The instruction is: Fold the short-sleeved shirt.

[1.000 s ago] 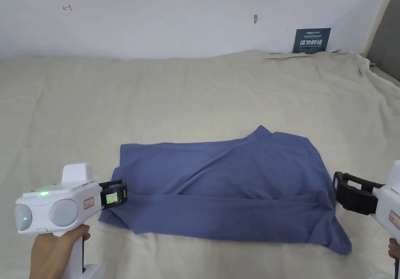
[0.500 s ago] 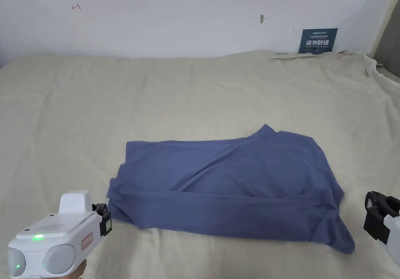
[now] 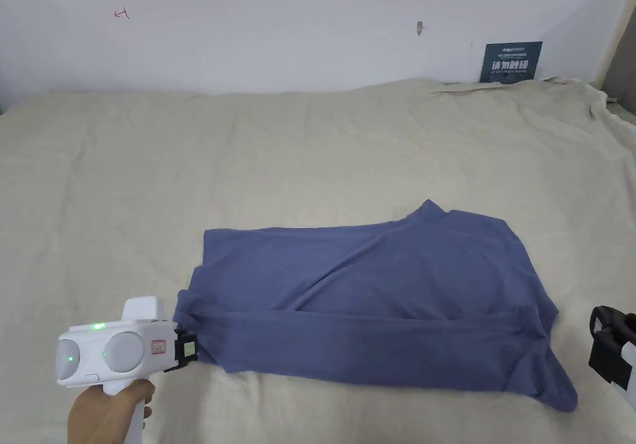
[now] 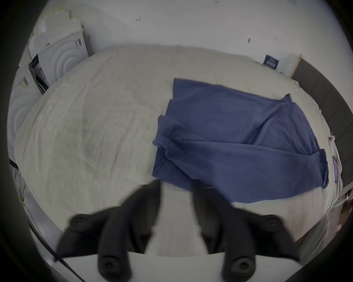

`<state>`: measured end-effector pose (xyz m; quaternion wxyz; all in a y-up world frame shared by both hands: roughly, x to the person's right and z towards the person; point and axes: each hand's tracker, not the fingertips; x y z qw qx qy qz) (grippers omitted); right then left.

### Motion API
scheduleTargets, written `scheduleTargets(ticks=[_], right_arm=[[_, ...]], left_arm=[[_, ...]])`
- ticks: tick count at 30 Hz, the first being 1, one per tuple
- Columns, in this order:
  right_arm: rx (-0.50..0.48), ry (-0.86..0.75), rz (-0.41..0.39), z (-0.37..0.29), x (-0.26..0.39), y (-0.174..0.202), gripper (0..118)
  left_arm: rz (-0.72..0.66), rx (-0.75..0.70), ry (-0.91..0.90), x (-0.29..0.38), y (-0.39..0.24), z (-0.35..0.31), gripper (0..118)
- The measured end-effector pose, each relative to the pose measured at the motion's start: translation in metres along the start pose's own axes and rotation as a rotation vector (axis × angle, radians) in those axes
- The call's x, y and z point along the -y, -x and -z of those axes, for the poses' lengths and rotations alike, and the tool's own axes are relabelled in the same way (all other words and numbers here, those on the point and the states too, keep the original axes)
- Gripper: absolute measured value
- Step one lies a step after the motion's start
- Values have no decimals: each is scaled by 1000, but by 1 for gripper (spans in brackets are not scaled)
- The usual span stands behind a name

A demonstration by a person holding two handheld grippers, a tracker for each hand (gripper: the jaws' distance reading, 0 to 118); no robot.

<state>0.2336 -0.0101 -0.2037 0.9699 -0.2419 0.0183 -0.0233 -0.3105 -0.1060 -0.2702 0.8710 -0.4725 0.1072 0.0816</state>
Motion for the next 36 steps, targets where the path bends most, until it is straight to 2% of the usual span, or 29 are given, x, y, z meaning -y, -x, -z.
scheduleTargets(ticks=[1,2,9,10,11,13,17,22,23,24,26,27,28,34,36], right_arm=[[3,5,0,1,0,0,0],[5,8,2,3,1,0,0],[17,43,7,16,4,-2,0],[20,49,5,18,5,-2,0],[23,55,4,20,5,-2,0],[28,73,5,25,7,-3,0],[25,128,18,38,13,-4,0],[28,229,34,65,27,-8,2],[19,256,43,70,31,-9,5],[26,289,43,77,35,-10,16],[29,342,38,91,44,-13,57],[21,353,32,96,48,-13,69],[17,370,24,103,52,-13,72],[29,465,11,134,74,-9,72],[29,490,4,140,80,-7,66]], left_arm=[[1,-3,15,-2,0,8,70],[4,-13,32,-5,0,15,77],[-2,-65,76,-9,0,51,77],[-5,-60,78,-9,-1,52,71],[-6,-53,80,-8,-3,52,56],[9,-23,82,-5,-7,53,12],[75,-36,85,-2,-17,55,7],[71,-5,62,-3,-11,45,3],[66,0,58,-3,-9,43,3],[58,11,50,-3,-7,40,3],[44,29,36,-5,-3,34,3],[39,37,31,-7,-1,32,3],[38,48,23,-7,0,30,3],[22,74,8,-9,2,15,3],[14,80,7,-8,0,10,3]])
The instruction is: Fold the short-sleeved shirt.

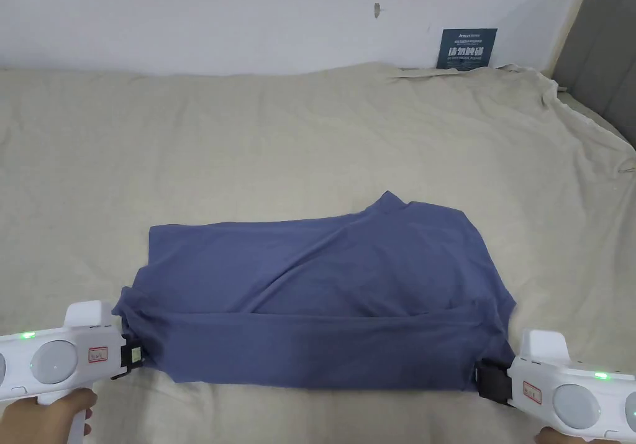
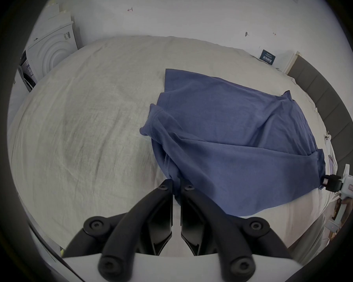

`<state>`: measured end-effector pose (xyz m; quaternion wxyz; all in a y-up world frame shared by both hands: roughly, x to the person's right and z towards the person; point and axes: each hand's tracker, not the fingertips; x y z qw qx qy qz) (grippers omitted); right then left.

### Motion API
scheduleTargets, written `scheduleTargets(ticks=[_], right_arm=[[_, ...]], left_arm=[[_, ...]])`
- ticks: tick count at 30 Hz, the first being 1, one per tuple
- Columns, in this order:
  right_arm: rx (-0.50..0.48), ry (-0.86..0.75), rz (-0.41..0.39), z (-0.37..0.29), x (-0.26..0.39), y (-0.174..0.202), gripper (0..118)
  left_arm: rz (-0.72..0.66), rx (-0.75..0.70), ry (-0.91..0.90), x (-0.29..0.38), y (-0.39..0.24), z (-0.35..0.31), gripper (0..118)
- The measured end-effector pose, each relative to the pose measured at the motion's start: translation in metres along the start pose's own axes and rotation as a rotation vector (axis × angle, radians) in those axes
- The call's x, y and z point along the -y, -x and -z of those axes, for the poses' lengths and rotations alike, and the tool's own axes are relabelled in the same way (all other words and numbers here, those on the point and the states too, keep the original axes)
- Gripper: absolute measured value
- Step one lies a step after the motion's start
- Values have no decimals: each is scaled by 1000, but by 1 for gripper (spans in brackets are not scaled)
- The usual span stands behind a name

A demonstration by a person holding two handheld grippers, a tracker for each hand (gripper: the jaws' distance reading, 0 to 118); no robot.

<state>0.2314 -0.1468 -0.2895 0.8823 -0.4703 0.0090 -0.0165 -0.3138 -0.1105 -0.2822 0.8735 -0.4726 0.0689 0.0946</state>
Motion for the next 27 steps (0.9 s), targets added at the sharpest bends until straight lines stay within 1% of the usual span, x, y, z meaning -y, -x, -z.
scheduleTargets(ticks=[1,2,3,4,6,7,10,15,21,27], right_arm=[[-3,12,-6,-3,3,5,55],[-12,12,-12,-3,5,6,37],[-25,11,-14,-4,7,7,13],[-31,6,-13,-6,8,9,4],[-37,-5,-24,-16,7,11,3],[-34,-28,-26,-22,7,11,3],[-60,-74,15,-38,5,0,3],[-73,-105,-3,-65,5,-5,3],[-79,-106,-1,-90,27,-20,3],[-78,-72,-11,-99,57,-24,3]], left_arm=[[-3,2,2,1,0,0,3],[-4,5,3,2,1,0,3],[-7,7,4,3,1,-1,3],[-11,9,5,5,2,-2,3],[-28,18,8,8,5,-3,3],[-34,22,8,3,17,2,3],[-62,21,2,7,26,-4,3],[-102,42,2,18,40,-20,3],[-84,51,32,53,51,-46,3],[-100,42,68,90,63,-59,3]])
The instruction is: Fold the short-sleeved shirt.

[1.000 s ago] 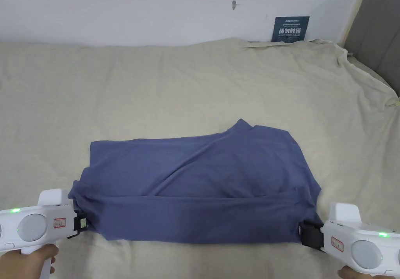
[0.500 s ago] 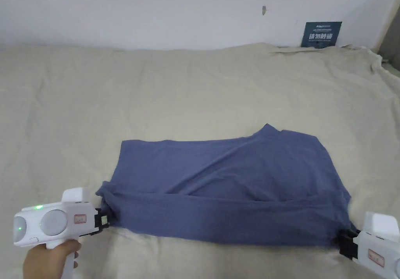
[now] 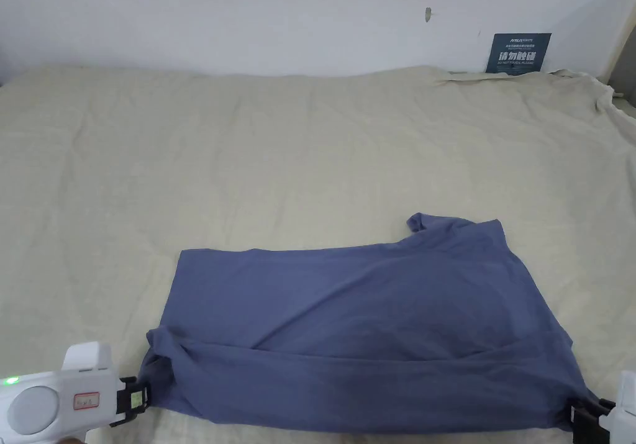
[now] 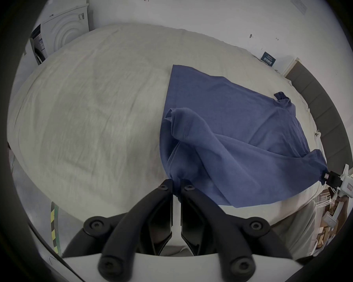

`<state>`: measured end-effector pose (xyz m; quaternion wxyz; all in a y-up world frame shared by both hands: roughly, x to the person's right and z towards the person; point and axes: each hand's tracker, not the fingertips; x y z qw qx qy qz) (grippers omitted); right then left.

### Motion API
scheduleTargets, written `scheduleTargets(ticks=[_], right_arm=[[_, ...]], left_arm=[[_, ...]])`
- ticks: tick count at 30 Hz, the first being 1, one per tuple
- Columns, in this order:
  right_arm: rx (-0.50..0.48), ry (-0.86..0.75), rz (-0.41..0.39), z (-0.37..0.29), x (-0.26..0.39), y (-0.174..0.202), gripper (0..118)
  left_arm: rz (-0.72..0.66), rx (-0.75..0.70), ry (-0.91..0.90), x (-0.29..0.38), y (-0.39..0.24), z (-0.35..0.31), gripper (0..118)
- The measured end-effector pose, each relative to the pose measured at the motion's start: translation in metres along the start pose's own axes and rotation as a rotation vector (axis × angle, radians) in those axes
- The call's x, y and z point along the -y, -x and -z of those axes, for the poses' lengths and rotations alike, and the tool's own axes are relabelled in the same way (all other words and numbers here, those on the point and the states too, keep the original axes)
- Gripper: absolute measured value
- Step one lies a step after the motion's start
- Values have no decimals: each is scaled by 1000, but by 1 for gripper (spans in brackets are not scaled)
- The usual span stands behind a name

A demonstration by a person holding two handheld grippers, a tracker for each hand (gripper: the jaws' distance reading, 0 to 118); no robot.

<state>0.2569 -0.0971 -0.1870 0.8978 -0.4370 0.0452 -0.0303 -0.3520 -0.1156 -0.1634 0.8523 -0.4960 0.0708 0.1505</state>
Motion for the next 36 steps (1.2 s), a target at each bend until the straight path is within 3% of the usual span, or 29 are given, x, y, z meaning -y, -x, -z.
scheduleTargets(ticks=[11,15,17,19,20,21,30,36], right_arm=[[32,81,28,44,32,-9,4],[45,62,14,32,27,-3,12],[54,49,10,25,22,-4,40],[52,20,19,15,14,-5,80],[45,-7,28,8,9,-5,92],[30,-39,31,1,3,-4,96],[-7,-278,-9,-52,-50,18,95],[12,-417,-31,-74,-70,42,91]], left_arm=[[-76,-40,9,28,4,27,4],[-60,-63,-6,28,-5,20,11],[-40,-97,-6,27,-9,15,38],[-29,-117,-20,25,-13,9,78],[-29,-124,-38,24,-17,4,92],[-20,-119,-79,21,-20,-4,99],[65,-60,-326,-17,-60,-66,109],[88,-21,-440,-41,-84,-81,104]])
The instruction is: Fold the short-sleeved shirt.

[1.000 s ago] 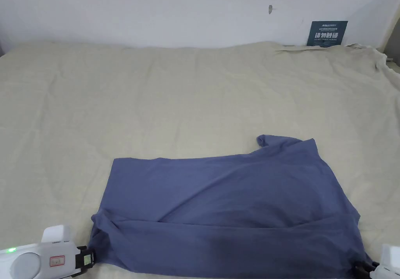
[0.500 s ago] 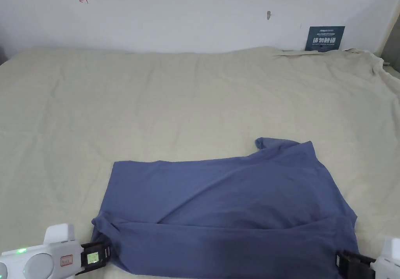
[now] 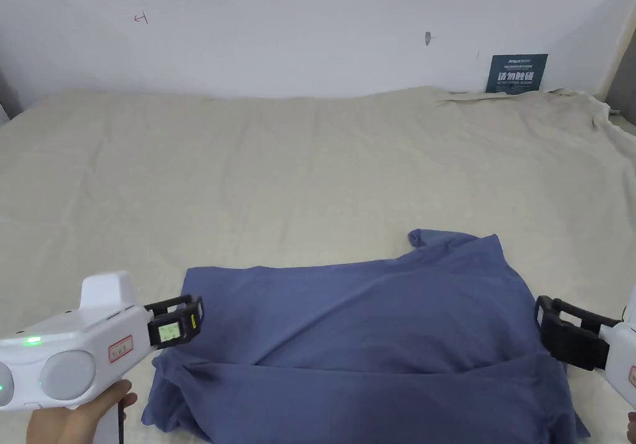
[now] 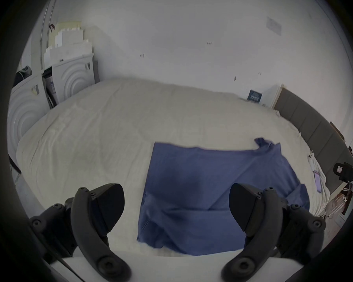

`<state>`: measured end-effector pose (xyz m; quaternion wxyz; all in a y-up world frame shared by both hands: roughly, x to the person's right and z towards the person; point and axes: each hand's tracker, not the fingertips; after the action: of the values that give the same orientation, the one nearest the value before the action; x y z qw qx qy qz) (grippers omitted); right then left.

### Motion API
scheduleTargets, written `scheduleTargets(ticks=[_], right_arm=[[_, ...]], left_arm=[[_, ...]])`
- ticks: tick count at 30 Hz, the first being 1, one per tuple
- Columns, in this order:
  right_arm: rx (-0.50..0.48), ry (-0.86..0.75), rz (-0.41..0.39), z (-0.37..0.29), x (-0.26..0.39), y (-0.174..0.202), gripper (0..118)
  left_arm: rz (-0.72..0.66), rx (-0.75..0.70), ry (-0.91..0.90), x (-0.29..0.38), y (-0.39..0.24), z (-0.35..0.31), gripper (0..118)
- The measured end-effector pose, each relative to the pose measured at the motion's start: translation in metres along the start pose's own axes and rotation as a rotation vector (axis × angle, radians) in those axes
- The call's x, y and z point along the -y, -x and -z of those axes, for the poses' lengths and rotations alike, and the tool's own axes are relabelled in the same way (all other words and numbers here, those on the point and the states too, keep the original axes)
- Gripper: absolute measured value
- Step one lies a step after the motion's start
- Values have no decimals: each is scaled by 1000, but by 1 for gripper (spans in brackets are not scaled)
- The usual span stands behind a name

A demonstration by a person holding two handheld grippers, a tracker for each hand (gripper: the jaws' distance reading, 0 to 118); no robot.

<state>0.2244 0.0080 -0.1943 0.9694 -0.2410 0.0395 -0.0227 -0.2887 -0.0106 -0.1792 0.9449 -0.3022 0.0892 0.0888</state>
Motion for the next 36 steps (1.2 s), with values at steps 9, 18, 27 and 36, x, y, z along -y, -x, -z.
scheduleTargets(ticks=[9,18,27,36], right_arm=[[-10,-77,-12,10,-20,20,4],[-17,-68,-16,51,-38,25,0],[1,-35,-19,97,-52,25,0],[31,24,-9,132,-50,21,0]], left_arm=[[58,-3,-75,-18,-22,26,8],[80,-13,32,-42,-11,102,0],[65,-51,192,-75,17,206,13],[79,-86,429,-71,38,290,95]])
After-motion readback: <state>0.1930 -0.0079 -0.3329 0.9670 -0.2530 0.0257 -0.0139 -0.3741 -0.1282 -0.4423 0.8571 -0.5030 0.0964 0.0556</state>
